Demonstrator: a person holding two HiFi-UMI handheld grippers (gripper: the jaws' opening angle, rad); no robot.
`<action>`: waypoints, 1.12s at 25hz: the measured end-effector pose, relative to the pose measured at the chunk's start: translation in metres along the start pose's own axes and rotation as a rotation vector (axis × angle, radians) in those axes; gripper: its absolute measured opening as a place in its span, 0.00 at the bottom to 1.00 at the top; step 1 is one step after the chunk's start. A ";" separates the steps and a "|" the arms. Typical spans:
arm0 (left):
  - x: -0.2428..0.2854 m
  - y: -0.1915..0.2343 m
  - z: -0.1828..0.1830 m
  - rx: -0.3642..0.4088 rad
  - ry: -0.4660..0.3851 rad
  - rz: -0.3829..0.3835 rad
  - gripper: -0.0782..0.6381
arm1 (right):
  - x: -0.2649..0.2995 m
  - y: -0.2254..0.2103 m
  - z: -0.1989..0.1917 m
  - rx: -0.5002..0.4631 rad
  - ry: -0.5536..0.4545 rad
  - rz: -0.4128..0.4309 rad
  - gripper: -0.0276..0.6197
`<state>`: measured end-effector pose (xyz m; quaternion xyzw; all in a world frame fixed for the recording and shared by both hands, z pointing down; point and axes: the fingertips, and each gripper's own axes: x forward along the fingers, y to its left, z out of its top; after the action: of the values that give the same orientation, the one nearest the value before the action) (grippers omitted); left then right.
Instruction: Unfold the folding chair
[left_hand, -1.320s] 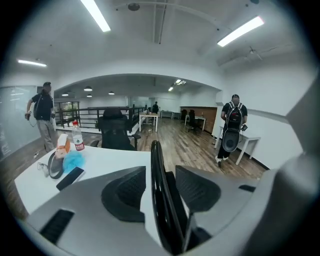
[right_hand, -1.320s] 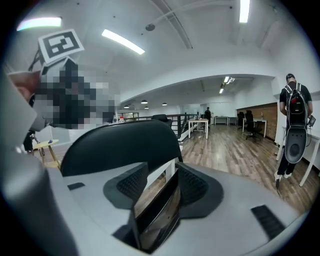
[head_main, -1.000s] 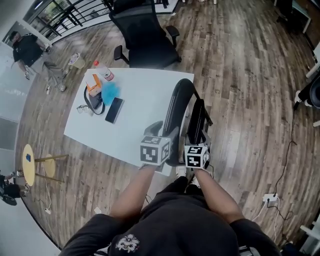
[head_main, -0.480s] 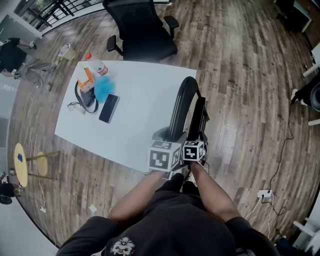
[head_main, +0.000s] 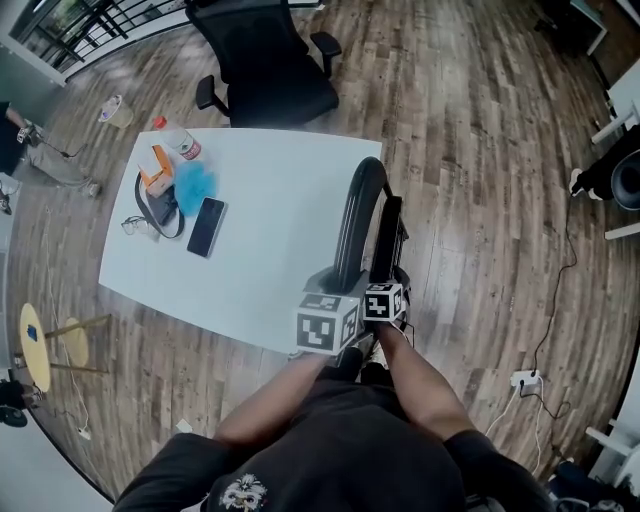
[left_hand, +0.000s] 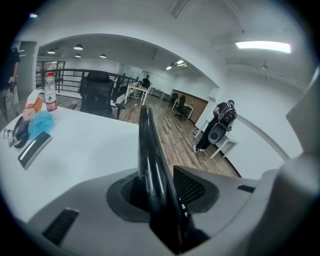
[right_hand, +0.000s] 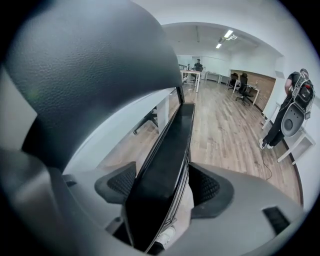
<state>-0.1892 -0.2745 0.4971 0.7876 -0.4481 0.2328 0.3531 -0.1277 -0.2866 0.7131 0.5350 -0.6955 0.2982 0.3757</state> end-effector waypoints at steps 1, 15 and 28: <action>-0.001 0.000 0.000 0.000 -0.003 -0.004 0.31 | -0.002 -0.001 0.001 0.005 -0.005 -0.001 0.55; 0.001 -0.009 -0.003 0.017 0.005 -0.043 0.32 | -0.021 -0.047 -0.011 0.072 -0.057 0.024 0.55; 0.027 -0.012 -0.024 0.033 0.054 0.076 0.32 | -0.043 -0.172 -0.064 0.306 -0.148 0.218 0.50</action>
<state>-0.1663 -0.2666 0.5270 0.7693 -0.4640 0.2744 0.3430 0.0583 -0.2545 0.7139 0.5278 -0.7218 0.3990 0.2033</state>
